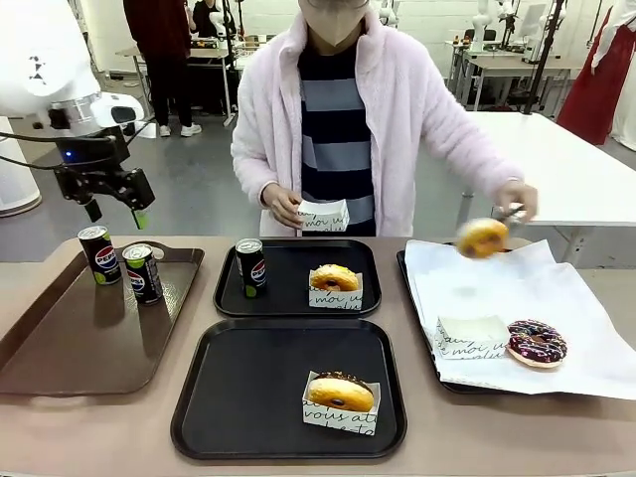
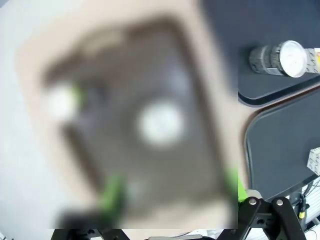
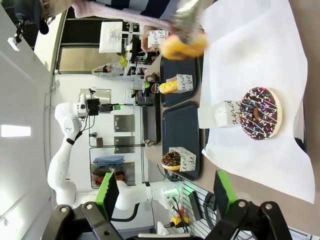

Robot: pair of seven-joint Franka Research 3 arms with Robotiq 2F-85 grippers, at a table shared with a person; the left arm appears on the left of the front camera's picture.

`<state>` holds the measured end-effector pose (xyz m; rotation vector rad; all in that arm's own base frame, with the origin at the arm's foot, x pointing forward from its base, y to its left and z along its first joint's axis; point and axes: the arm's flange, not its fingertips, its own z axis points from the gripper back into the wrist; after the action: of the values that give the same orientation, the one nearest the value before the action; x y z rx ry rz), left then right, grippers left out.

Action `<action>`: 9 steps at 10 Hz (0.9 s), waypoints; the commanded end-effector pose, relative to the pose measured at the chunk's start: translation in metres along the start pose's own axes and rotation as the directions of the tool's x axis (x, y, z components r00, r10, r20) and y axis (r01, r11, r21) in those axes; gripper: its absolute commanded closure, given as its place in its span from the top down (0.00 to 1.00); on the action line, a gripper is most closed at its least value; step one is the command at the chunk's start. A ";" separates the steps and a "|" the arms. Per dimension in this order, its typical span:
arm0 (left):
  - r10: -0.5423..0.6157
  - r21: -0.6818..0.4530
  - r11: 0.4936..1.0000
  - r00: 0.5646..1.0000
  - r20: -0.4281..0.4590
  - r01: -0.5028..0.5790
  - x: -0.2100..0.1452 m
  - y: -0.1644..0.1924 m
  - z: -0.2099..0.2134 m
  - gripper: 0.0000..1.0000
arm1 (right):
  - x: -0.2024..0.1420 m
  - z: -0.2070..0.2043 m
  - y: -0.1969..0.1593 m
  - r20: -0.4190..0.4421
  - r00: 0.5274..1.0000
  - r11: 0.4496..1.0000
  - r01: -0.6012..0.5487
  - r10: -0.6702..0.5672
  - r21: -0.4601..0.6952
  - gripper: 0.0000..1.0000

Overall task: Set up donuts and drinks on trays.
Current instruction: Pick up one Pepsi coke from the Handle tray and place it on the Flat Tray without a Pepsi coke.

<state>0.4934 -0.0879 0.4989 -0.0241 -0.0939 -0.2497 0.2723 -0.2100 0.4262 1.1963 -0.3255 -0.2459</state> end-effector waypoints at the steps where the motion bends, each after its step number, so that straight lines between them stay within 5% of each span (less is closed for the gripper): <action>1: 0.047 0.068 0.997 0.999 0.001 -0.047 0.020 -0.005 -0.012 1.00 | 0.001 0.001 -0.001 0.000 1.000 1.000 -0.007 0.007 0.014 1.00; 4: 0.165 0.145 0.976 0.986 0.005 -0.164 0.025 -0.013 -0.022 1.00 | 0.001 0.001 -0.001 0.000 1.000 1.000 -0.007 0.007 0.014 1.00; 5: 0.070 0.074 0.995 0.997 -0.013 -0.069 0.022 0.000 -0.023 1.00 | 0.001 0.001 -0.001 0.000 1.000 1.000 -0.007 0.007 0.014 1.00; 9: 0.070 0.074 0.995 0.997 -0.013 -0.069 0.022 0.000 -0.023 1.00 | 0.001 0.001 -0.001 0.000 1.000 1.000 -0.007 0.007 0.014 1.00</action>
<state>0.5187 -0.0977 0.4746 0.0690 -0.0902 -0.1657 0.2723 -0.2100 0.4263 1.1962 -0.3255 -0.2456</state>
